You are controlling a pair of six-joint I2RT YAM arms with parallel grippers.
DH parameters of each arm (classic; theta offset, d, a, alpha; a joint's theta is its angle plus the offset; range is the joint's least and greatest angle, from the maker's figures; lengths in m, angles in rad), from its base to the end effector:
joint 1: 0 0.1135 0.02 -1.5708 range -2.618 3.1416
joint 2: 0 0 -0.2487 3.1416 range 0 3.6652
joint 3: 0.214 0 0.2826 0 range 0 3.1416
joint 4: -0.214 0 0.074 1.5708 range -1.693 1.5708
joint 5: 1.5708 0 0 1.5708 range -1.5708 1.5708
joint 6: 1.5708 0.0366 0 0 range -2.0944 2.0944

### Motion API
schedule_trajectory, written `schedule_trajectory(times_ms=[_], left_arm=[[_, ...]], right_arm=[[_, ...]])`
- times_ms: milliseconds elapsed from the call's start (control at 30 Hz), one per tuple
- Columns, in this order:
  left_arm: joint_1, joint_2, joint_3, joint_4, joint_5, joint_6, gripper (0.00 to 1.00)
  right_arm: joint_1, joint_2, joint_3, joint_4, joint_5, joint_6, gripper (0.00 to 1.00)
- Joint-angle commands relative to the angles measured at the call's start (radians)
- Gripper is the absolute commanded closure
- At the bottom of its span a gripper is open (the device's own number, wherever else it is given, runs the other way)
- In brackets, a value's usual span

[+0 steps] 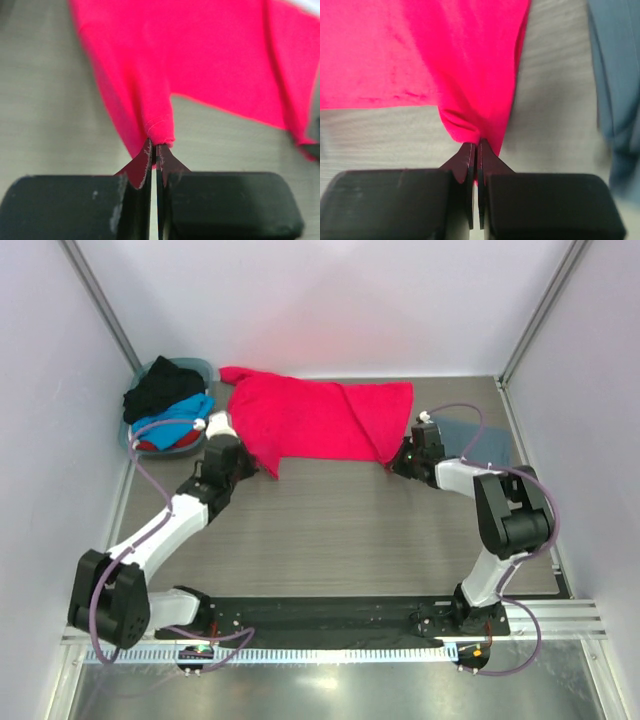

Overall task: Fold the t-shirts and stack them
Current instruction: Flatten the tshirt out

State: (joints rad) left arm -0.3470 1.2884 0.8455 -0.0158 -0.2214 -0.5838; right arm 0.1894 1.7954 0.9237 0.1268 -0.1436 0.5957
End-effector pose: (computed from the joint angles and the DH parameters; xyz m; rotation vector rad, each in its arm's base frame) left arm 0.3077 -0.1027 0.2396 -0.3794 2.0010 -0.3649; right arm 0.3723 0.0767 0.1085 0.4055 2.3388 0.5553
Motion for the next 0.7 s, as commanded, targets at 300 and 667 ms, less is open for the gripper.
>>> schedule_trajectory(times_ms=[300, 667], left_arm=[[-0.014, -0.400, -0.194, -0.110, -0.349, -0.027, 1.00], [-0.017, -0.431, -0.197, -0.160, -0.337, 0.010, 1.00]], right_arm=[[0.191, -0.238, -0.025, -0.282, 0.784, -0.100, 0.99], [0.228, -0.235, -0.046, -0.270, 0.923, -0.117, 0.99]])
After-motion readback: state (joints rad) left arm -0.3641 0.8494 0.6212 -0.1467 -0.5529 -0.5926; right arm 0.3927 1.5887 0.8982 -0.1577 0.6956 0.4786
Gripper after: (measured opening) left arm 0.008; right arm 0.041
